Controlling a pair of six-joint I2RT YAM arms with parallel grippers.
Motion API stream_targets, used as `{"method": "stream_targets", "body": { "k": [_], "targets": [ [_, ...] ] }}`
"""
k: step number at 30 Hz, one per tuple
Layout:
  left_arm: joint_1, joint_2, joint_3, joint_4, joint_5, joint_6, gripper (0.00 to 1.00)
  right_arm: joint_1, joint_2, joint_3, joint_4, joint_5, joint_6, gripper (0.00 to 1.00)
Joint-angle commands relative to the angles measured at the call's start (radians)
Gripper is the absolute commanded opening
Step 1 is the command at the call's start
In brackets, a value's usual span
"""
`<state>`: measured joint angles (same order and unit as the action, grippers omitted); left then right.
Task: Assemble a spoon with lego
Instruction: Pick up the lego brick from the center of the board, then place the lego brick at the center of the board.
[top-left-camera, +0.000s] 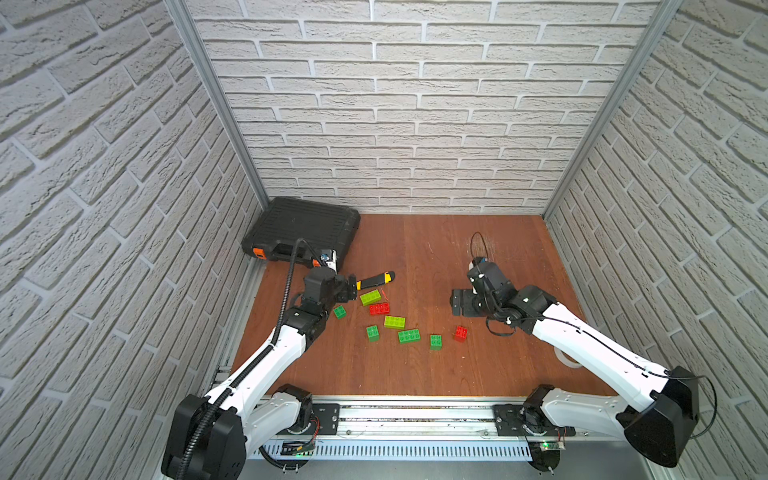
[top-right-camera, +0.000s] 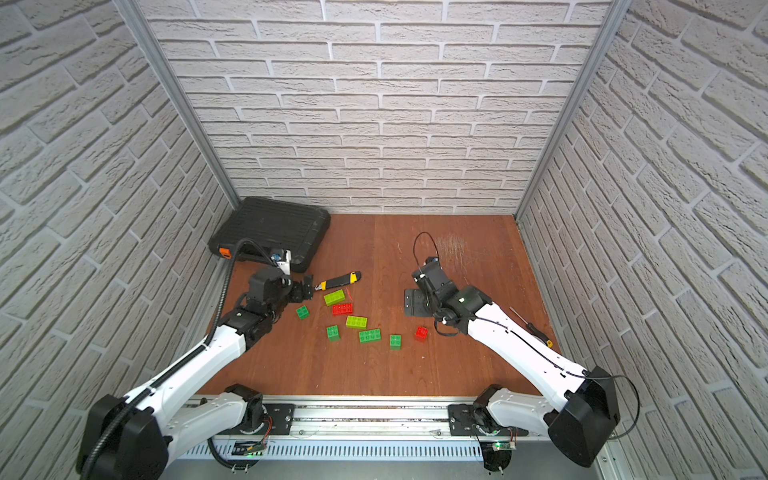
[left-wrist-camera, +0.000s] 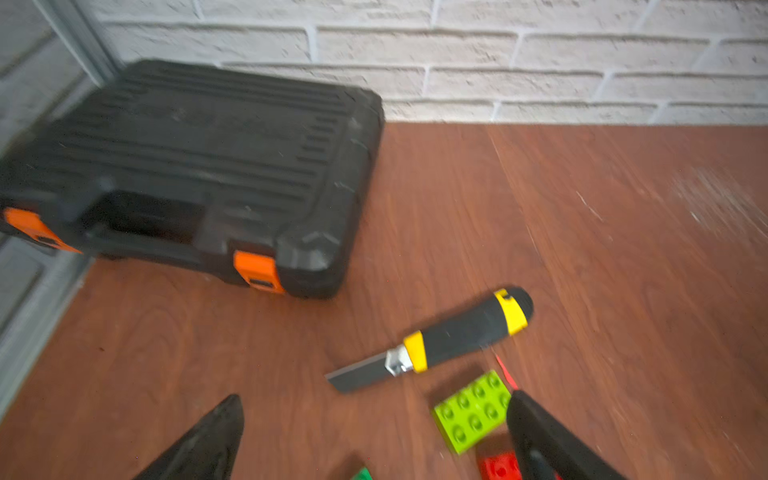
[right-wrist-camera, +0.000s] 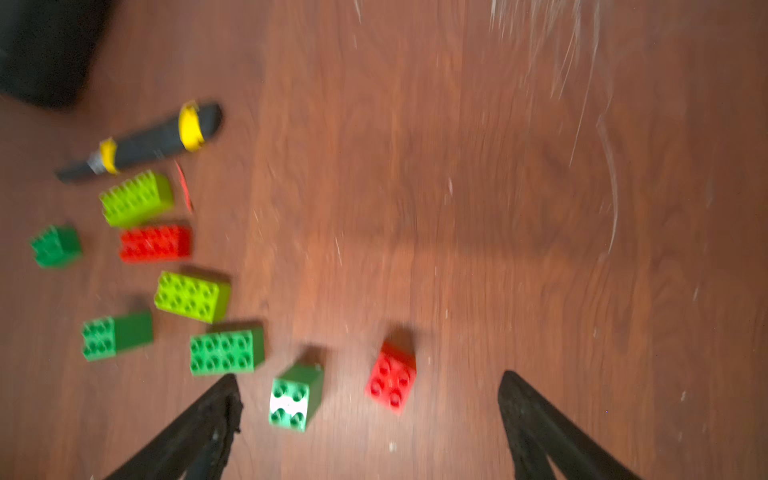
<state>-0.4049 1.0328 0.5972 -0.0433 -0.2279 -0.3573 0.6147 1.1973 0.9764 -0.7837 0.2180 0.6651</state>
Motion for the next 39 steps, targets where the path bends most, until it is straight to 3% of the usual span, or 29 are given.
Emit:
{"method": "stream_targets", "body": {
  "k": [1, 6, 16, 29, 39],
  "targets": [
    [-0.062, -0.011, -0.033, -0.040, 0.033, -0.109, 0.98, 0.031, 0.009, -0.070, -0.083, -0.061, 0.162, 0.92],
    [-0.136, 0.031, -0.064, -0.004, 0.037, -0.156, 0.98, 0.034, 0.083, -0.138, 0.017, -0.124, 0.166, 0.84],
    [-0.187, 0.098, -0.063, 0.026, 0.008, -0.193, 0.98, 0.033, 0.331, -0.052, 0.093, -0.154, 0.096, 0.69],
    [-0.193, 0.148, -0.058, 0.038, 0.007, -0.207, 0.98, 0.034, 0.457, 0.052, 0.057, -0.130, 0.032, 0.31],
    [-0.190, 0.158, -0.063, 0.034, 0.014, -0.215, 0.98, 0.046, 0.614, 0.292, 0.005, -0.109, -0.038, 0.30]
  ]
}}
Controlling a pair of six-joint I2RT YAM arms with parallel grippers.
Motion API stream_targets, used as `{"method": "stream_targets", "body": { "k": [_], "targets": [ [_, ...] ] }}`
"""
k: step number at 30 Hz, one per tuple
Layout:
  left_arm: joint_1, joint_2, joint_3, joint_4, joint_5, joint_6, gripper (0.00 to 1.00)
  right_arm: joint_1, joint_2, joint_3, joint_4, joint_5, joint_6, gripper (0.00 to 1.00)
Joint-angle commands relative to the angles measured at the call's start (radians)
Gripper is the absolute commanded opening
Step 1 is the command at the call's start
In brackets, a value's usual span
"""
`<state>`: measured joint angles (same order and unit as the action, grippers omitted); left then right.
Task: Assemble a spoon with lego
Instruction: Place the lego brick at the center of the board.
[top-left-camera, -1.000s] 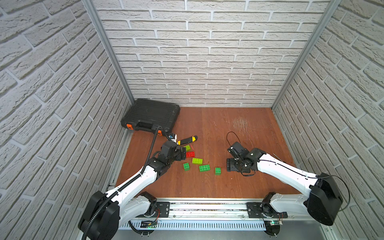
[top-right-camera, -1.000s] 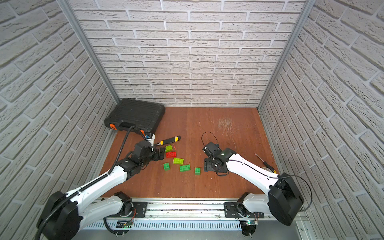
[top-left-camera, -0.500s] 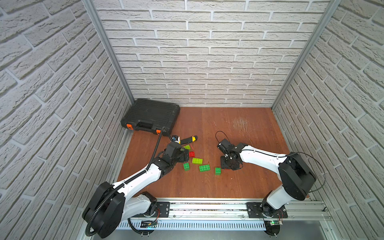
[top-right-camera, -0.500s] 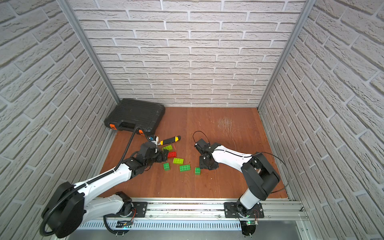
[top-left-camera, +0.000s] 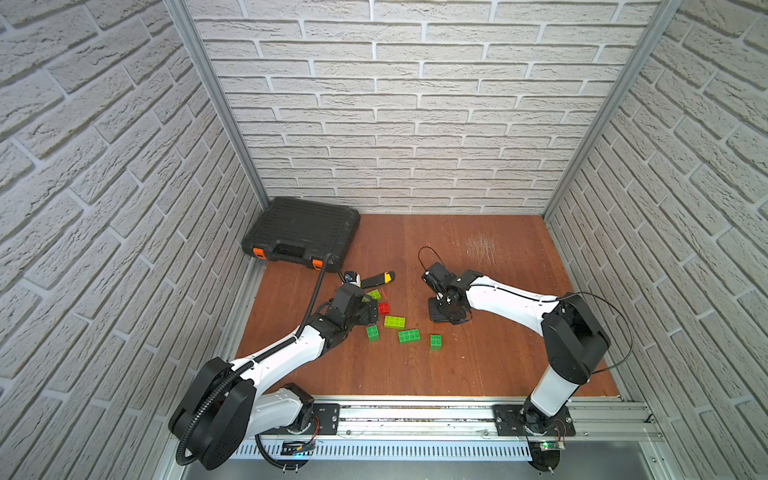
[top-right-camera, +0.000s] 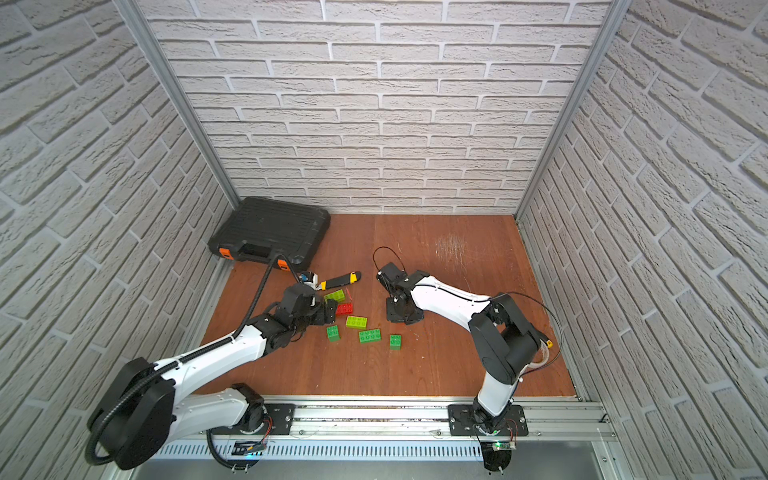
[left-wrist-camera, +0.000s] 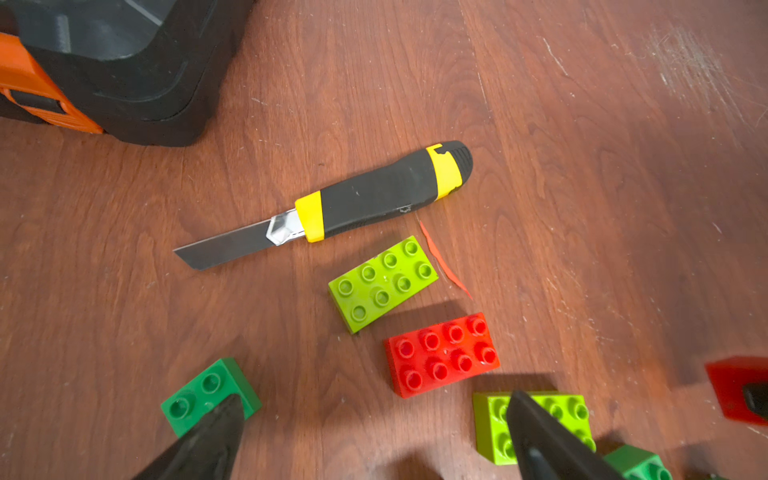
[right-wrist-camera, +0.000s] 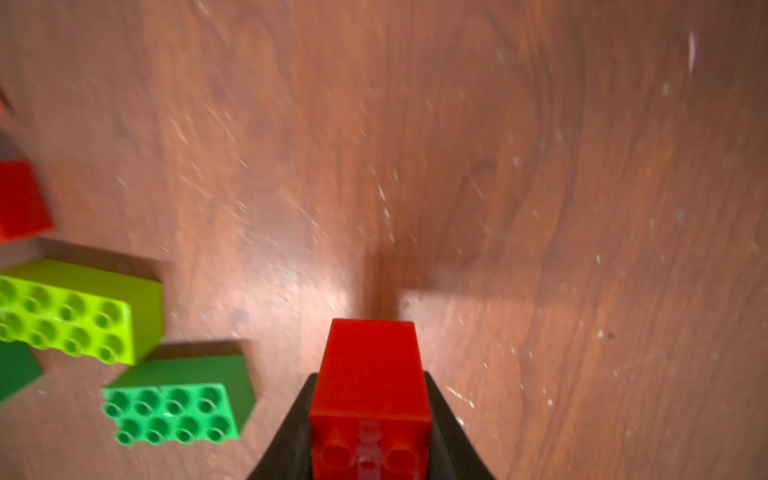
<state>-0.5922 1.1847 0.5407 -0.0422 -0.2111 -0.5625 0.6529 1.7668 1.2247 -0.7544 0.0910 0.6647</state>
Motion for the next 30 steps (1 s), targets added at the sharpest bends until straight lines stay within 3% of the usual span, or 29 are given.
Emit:
{"method": "stream_targets", "body": {
  "k": [1, 19, 26, 30],
  "targets": [
    [-0.003, 0.007, -0.007, 0.034, 0.000, -0.011, 0.98, 0.008, 0.071, 0.065, -0.023, 0.016, -0.045, 0.30],
    [0.014, 0.003, -0.030, 0.029, 0.013, -0.040, 0.98, -0.001, 0.272, 0.245, -0.041, 0.012, -0.001, 0.31],
    [0.030, -0.004, -0.047, 0.029, 0.021, -0.049, 0.98, -0.001, 0.264, 0.264, -0.048, 0.033, 0.027, 0.40],
    [0.037, -0.013, -0.056, 0.028, 0.027, -0.051, 0.98, 0.000, 0.254, 0.275, -0.052, 0.019, 0.034, 0.50]
  ]
}}
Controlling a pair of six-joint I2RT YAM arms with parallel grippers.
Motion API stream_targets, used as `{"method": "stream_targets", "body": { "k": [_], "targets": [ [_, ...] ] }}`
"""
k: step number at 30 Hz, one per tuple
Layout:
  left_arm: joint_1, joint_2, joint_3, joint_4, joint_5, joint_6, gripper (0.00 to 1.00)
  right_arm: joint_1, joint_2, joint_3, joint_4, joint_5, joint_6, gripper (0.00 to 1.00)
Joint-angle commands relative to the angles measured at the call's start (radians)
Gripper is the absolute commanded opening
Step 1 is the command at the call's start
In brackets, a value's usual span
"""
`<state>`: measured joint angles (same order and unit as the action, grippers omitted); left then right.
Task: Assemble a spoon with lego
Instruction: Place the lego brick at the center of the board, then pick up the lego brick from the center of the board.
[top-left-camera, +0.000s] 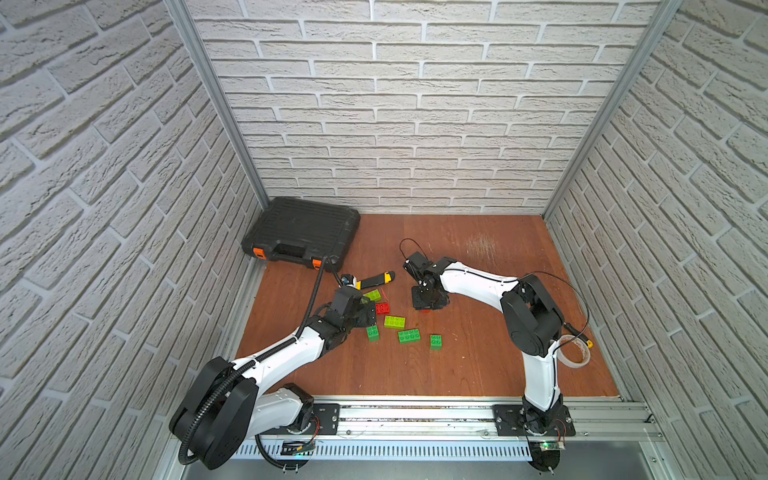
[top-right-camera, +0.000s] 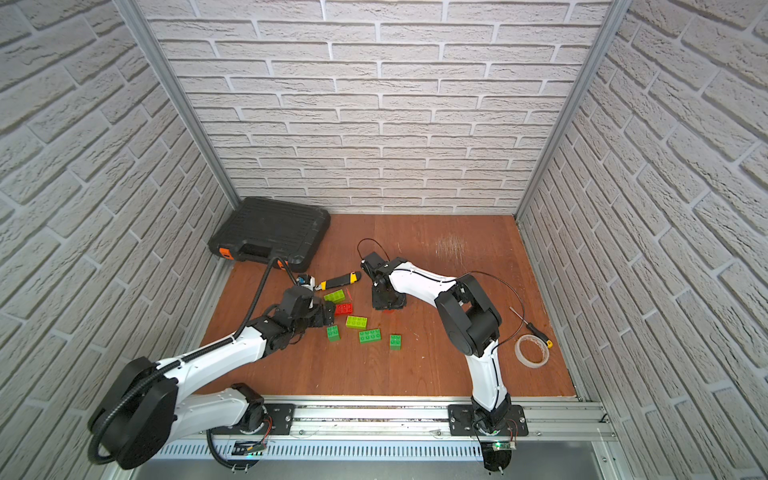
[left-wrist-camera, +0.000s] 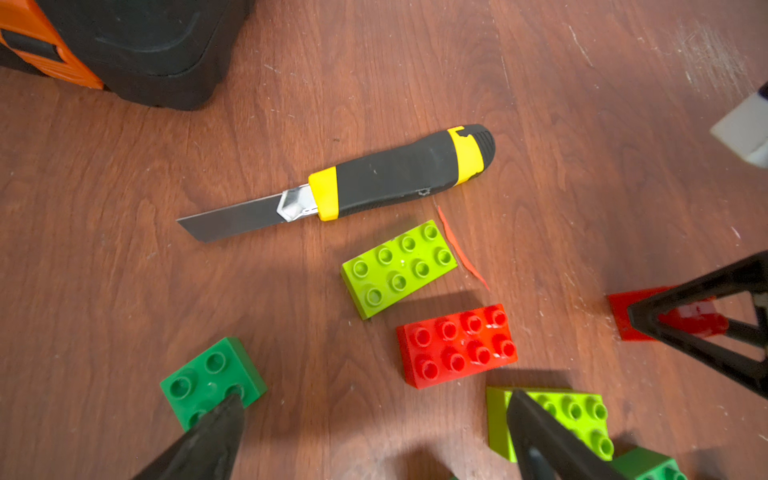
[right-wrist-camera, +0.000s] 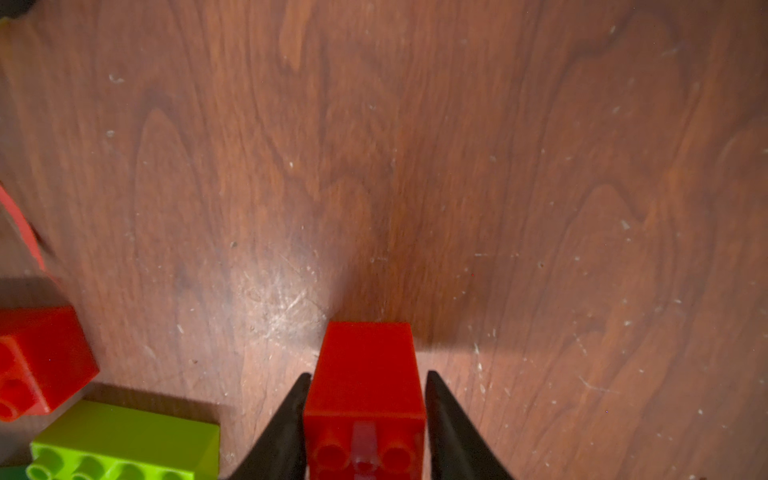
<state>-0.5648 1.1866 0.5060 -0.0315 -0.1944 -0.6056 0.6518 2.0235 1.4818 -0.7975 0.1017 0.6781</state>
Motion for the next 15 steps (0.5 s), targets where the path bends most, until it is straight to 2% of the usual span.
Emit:
{"method": "stream_targets", "body": {
  "k": [1, 4, 7, 15],
  "targets": [
    [0.009, -0.019, -0.022, 0.015, 0.012, -0.008, 0.98, 0.000, -0.008, 0.018, -0.010, 0.008, 0.021, 0.53],
    [0.012, -0.038, -0.023, 0.006, 0.012, -0.008, 0.98, 0.003, -0.038, 0.017, -0.029, 0.020, 0.019, 0.58],
    [0.013, -0.064, -0.027, -0.002, 0.013, -0.008, 0.98, 0.009, -0.132, -0.013, -0.053, 0.035, 0.020, 0.62],
    [0.013, -0.168, -0.059, -0.048, 0.018, -0.019, 0.98, 0.065, -0.341, -0.170, -0.101, 0.052, 0.067, 0.72]
  ]
}}
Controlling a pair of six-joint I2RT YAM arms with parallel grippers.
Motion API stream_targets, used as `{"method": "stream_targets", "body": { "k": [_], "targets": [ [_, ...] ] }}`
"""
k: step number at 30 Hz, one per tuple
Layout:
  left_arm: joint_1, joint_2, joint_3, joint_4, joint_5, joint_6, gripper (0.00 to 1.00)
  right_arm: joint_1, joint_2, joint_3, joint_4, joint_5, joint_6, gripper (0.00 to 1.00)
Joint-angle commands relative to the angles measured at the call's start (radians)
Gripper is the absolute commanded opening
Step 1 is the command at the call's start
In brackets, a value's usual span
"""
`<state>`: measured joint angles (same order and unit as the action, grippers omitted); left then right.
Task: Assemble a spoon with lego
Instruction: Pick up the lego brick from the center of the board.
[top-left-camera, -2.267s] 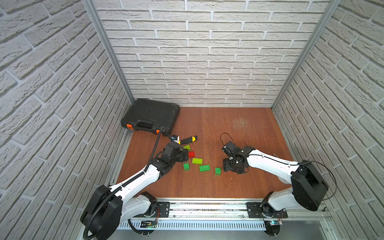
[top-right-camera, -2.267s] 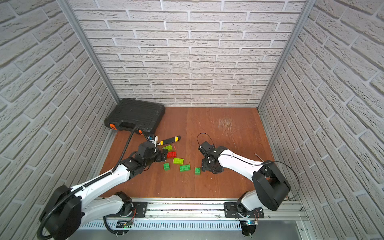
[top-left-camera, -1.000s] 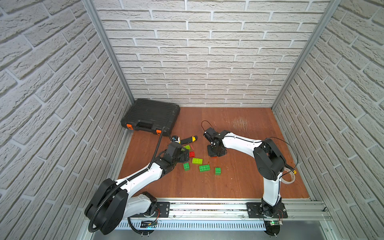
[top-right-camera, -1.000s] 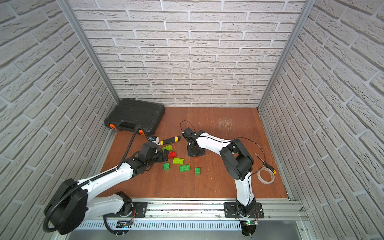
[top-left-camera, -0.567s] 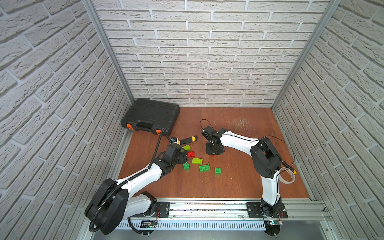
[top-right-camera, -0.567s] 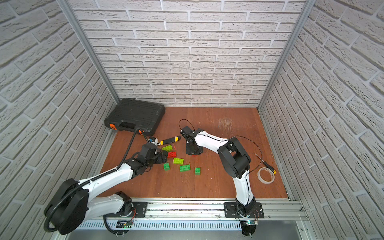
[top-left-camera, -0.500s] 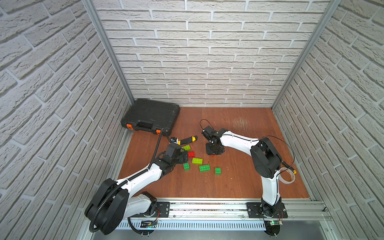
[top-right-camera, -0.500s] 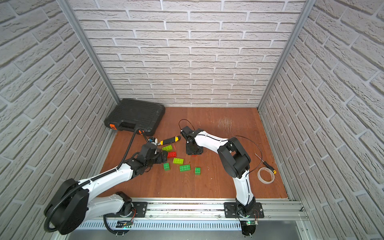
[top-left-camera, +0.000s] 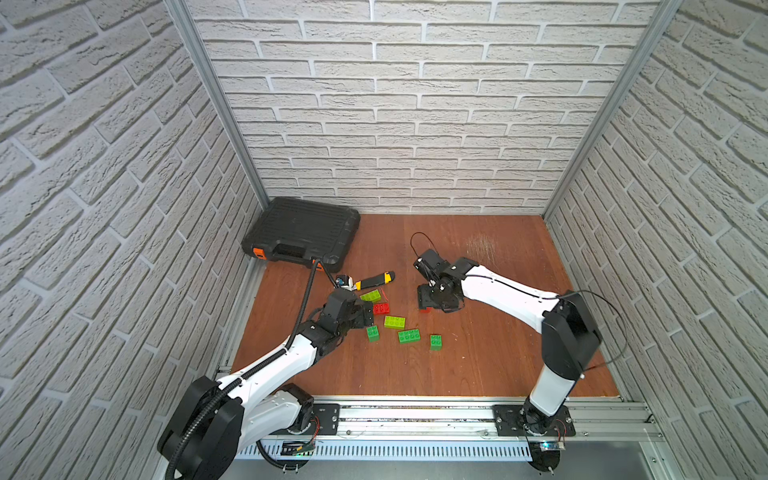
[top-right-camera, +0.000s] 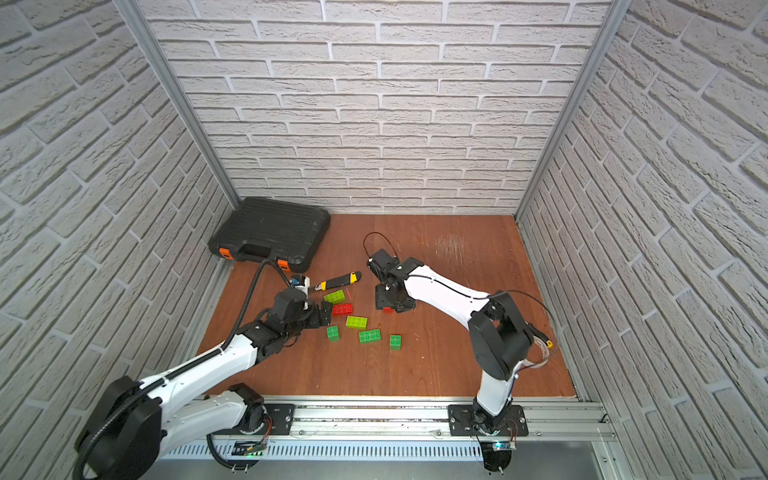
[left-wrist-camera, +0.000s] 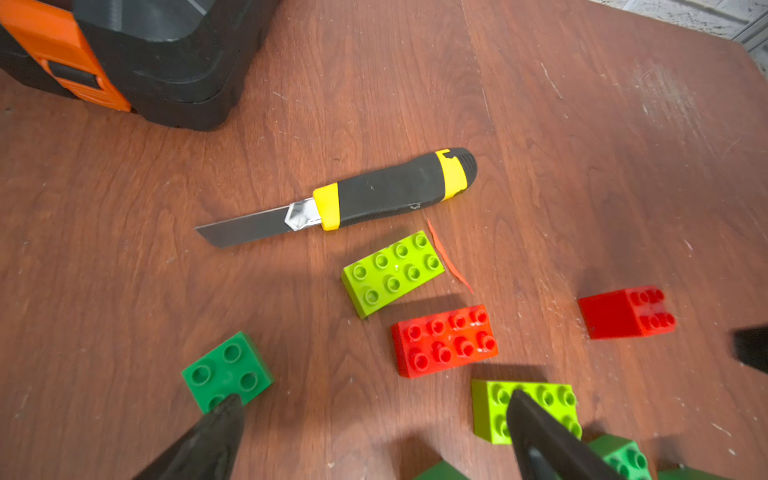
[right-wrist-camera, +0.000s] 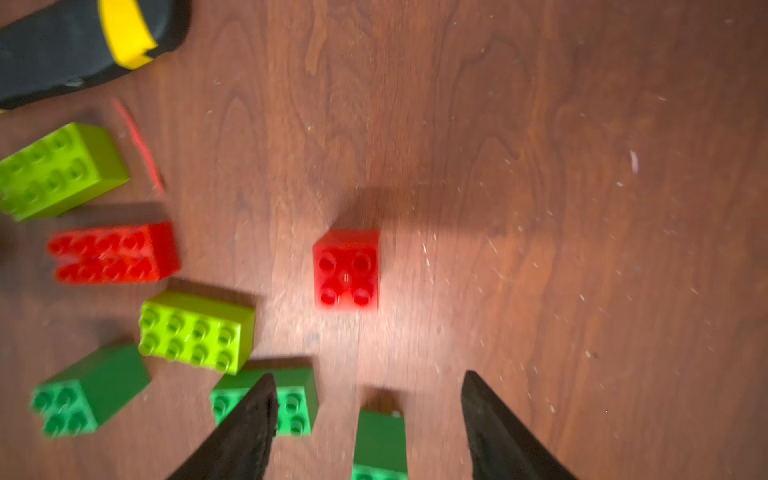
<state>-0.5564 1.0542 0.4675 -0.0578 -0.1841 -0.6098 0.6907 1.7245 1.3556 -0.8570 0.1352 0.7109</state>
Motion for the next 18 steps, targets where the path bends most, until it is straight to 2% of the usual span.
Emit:
{"method": "stream_targets", "body": {
  "k": [1, 7, 18],
  "targets": [
    [0.005, -0.046, -0.024, -0.030, 0.008, -0.016, 0.98, 0.034, -0.061, -0.067, -0.042, 0.017, 0.046, 0.72],
    [0.001, -0.084, -0.047, -0.052, 0.012, -0.034, 0.98, 0.072, -0.134, -0.176, -0.034, -0.008, 0.084, 0.72],
    [-0.001, -0.096, -0.067, -0.064, 0.018, -0.056, 0.98, 0.131, -0.066, -0.259, 0.048, -0.090, 0.112, 0.68]
  ]
}}
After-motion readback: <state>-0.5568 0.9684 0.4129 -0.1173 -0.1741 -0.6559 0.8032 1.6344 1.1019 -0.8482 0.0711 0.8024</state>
